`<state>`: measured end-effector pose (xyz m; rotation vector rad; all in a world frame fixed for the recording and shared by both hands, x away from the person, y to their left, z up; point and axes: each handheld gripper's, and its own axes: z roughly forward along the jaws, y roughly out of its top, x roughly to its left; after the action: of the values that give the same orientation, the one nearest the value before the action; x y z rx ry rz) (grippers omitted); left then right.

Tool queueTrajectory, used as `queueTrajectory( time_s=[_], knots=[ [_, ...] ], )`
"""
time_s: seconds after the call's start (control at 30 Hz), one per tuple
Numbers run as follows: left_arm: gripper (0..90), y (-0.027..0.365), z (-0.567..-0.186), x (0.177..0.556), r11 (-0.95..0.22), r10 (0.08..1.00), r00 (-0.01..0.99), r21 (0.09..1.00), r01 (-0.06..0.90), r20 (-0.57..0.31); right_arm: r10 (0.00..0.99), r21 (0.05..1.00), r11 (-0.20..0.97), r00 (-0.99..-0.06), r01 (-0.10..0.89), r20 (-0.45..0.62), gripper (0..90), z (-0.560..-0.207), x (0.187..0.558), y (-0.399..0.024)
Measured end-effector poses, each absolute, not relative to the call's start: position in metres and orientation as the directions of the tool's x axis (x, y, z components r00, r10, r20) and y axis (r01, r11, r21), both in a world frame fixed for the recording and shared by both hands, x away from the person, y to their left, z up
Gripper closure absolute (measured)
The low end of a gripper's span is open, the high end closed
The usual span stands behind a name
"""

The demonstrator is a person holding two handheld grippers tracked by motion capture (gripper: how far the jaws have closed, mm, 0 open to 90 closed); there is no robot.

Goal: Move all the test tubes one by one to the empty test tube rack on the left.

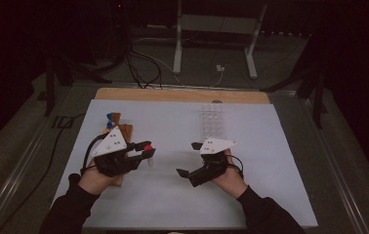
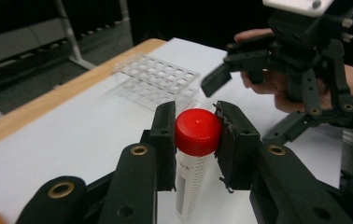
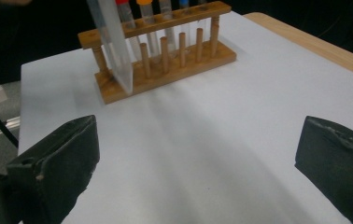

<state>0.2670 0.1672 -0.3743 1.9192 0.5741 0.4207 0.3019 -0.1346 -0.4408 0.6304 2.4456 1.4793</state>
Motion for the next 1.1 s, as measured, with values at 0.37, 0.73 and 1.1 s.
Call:
queueTrajectory(
  time_s=[0.37,0.73,1.1],
  knots=[
    [71.2,0.205,-0.361,0.252,-0.314,0.647,0.760,0.930,0.191,0.063,0.426,0.886,0.397,-0.903,0.239,0.052,0.0,-0.440,0.300,-0.134],
    [71.3,0.252,-0.363,0.244,-0.264,0.744,0.666,0.936,0.231,0.046,0.419,0.889,0.393,-0.906,0.235,0.054,0.0,-0.439,0.299,-0.133],
    [71.2,0.271,-0.381,0.248,-0.269,0.803,0.595,0.917,0.293,0.045,0.412,0.890,0.397,-0.910,0.224,0.046,0.0,-0.438,0.298,-0.133]
  ],
)
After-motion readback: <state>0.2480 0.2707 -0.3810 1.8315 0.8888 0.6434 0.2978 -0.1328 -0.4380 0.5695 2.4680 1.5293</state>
